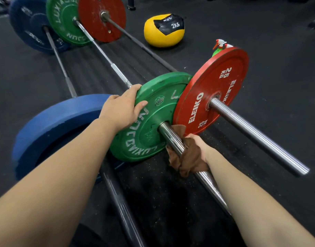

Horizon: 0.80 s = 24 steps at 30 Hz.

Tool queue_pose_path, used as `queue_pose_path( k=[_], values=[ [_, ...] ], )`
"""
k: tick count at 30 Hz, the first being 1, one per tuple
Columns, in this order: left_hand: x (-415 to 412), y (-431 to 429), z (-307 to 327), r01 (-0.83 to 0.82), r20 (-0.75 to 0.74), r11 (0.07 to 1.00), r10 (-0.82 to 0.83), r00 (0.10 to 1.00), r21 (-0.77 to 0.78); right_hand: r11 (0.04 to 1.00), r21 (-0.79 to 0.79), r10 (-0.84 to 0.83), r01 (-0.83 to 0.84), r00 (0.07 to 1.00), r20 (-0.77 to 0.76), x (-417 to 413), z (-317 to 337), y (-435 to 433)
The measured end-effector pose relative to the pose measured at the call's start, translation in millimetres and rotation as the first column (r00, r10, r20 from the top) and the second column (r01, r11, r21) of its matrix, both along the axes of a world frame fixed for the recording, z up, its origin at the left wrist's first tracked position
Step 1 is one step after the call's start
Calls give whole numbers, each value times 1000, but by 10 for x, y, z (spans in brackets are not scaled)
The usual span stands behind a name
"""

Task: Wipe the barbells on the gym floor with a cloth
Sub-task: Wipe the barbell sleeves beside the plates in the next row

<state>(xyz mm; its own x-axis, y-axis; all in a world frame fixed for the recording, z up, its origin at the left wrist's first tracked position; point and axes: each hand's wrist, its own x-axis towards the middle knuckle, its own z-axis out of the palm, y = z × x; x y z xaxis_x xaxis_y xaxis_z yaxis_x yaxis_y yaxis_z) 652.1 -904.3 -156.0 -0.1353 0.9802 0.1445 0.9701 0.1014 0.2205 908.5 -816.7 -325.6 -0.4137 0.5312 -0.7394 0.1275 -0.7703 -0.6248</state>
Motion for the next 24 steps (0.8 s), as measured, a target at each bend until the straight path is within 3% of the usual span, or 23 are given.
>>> queue_pose_path(
  k=[7,13,18,24],
  values=[
    [-24,29,15,-5,32,1000,6,999,-12,1000,-30,-4,4,1000,19,-11,188,-47],
    [-40,69,-2,-2,24,1000,2,1000,-26,1000,-21,-3,1,998,-58,-280,299,36],
    [-13,103,57,6,16,999,-6,1000,-53,998,27,58,-56,995,-80,217,165,-300],
    [13,115,68,-10,40,997,13,999,-76,994,-99,-42,34,996,-78,730,187,-605]
  ],
)
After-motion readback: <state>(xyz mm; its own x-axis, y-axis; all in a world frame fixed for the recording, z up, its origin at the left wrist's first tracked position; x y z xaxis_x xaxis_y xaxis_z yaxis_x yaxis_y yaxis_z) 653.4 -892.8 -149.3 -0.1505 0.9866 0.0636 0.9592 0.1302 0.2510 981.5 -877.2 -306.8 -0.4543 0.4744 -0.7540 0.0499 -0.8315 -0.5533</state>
